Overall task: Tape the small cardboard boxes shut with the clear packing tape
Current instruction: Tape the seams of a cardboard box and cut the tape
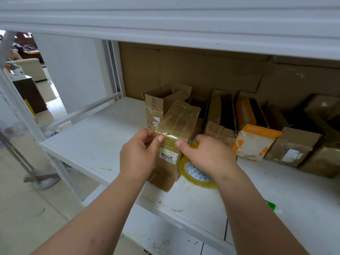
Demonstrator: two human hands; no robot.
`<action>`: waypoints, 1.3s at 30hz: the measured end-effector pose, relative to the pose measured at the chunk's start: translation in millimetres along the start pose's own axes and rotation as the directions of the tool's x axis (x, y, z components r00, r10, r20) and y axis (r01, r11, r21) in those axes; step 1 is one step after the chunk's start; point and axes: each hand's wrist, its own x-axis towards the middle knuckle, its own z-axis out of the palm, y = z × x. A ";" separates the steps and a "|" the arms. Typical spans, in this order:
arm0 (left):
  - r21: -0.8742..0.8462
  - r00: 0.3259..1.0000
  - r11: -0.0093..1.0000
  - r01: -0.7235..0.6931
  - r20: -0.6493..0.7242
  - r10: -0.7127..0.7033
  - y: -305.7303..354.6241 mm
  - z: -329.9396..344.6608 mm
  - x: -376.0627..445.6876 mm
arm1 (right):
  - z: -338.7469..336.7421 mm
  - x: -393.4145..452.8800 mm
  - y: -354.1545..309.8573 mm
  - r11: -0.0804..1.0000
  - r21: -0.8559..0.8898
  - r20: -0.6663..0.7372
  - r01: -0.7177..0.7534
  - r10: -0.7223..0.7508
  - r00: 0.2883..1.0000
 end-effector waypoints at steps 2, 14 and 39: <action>0.051 0.999 0.998 -0.031 -0.031 0.033 -2.1 -0.6 -1.5 | 3.0 -1.0 -3.4 0.999 -0.033 -0.037 0.010 -0.011 0.999; -0.302 0.982 0.935 0.187 0.080 -0.171 -4.1 -8.3 8.6 | 15.0 -4.9 -5.4 0.999 -0.007 -0.136 -0.053 0.052 0.989; -0.220 0.975 0.972 0.085 0.218 -0.036 -11.1 3.8 3.5 | 9.1 -5.0 -4.0 0.940 0.313 0.008 -0.138 0.143 0.990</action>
